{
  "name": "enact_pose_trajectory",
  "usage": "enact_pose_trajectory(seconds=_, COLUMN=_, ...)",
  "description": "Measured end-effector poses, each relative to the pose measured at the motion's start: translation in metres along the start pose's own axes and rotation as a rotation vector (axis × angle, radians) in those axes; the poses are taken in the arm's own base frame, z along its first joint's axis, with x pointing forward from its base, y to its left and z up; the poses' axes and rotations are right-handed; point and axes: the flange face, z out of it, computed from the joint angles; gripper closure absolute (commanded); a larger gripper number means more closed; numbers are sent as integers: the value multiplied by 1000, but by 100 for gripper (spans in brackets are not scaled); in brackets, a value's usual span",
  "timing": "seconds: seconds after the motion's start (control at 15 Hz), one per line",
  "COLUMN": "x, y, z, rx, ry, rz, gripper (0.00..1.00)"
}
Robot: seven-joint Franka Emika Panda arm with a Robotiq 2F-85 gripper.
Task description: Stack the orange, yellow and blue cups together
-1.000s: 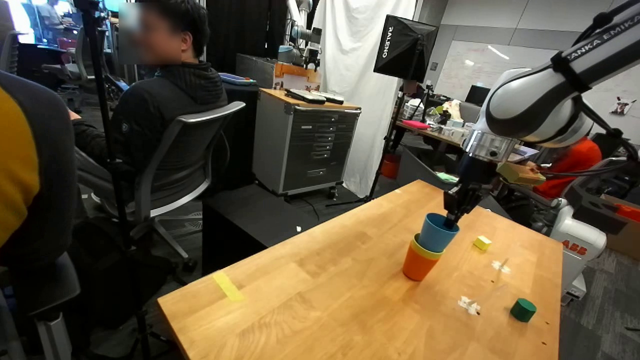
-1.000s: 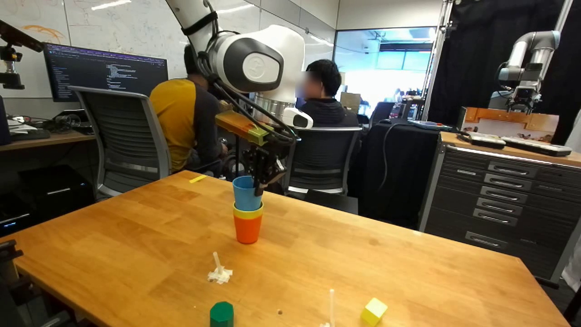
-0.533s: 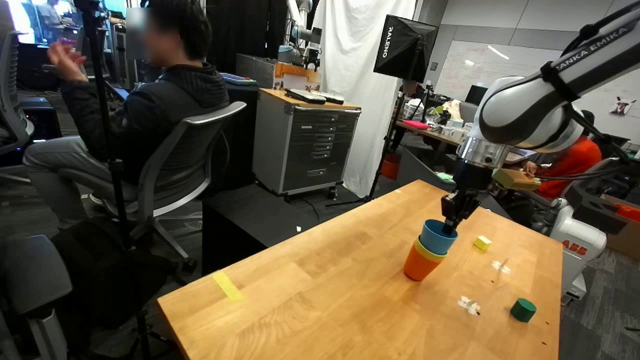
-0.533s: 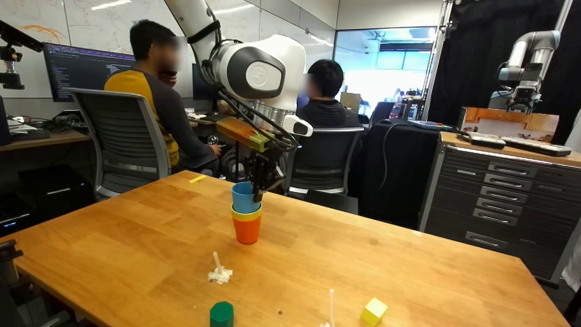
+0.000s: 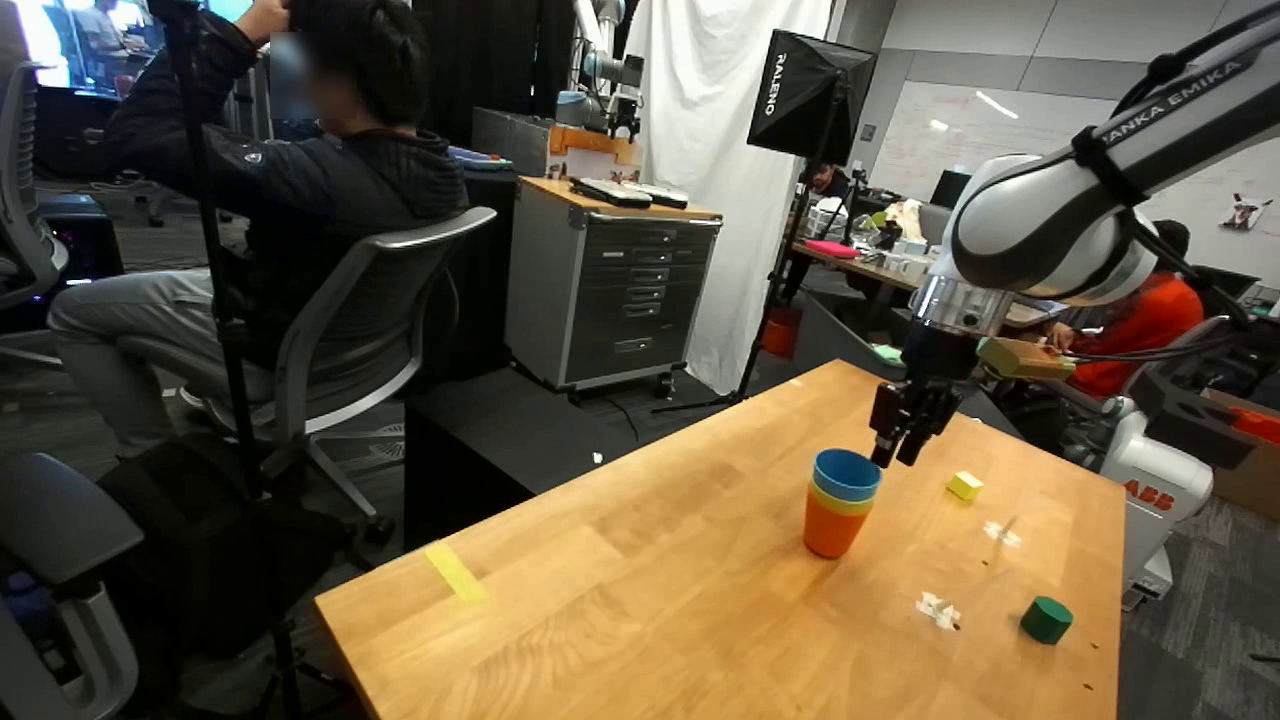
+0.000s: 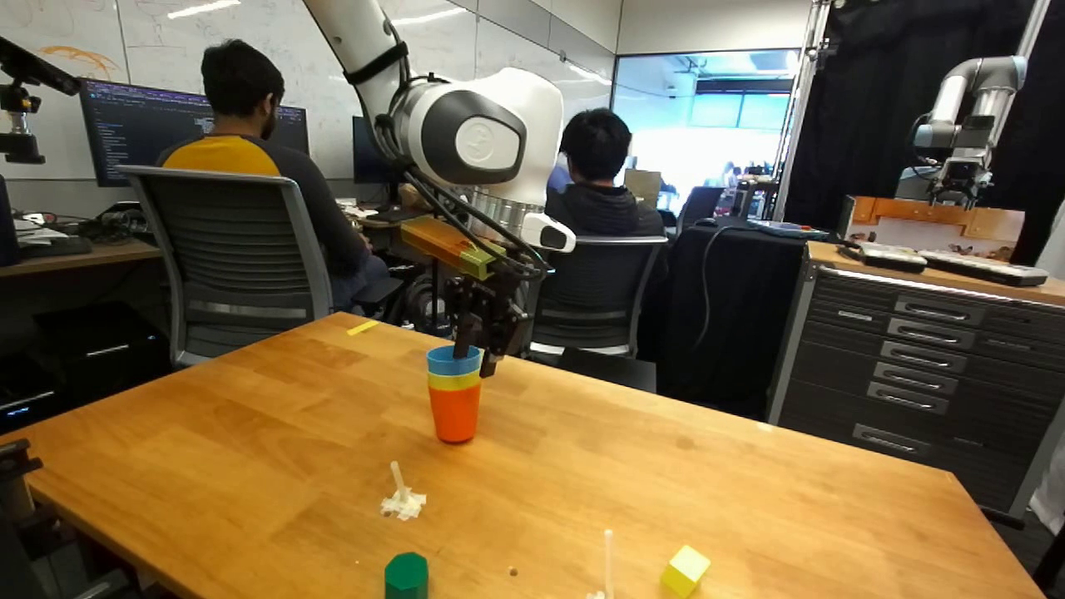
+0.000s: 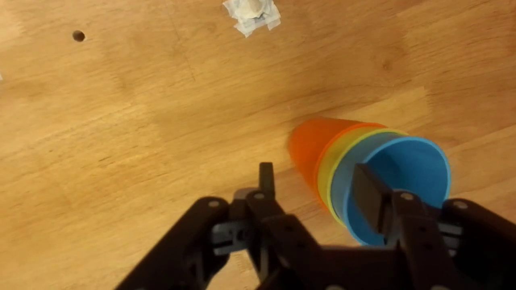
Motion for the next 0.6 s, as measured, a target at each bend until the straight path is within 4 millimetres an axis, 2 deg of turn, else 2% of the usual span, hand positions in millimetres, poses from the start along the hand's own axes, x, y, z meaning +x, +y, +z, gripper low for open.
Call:
enact_pose_trajectory(seconds=0.27, x=2, y=0, z=-2, rx=0, ry=5, rz=2, gripper=41)
enact_pose_trajectory(seconds=0.4, x=2, y=0, z=-2, rx=0, ry=5, rz=2, gripper=40)
enact_pose_trajectory(seconds=0.53, x=2, y=0, z=-2, rx=0, ry=6, rz=2, gripper=36)
enact_pose_trajectory(seconds=0.6, x=2, y=0, z=-3, rx=0, ry=7, rz=2, gripper=30)
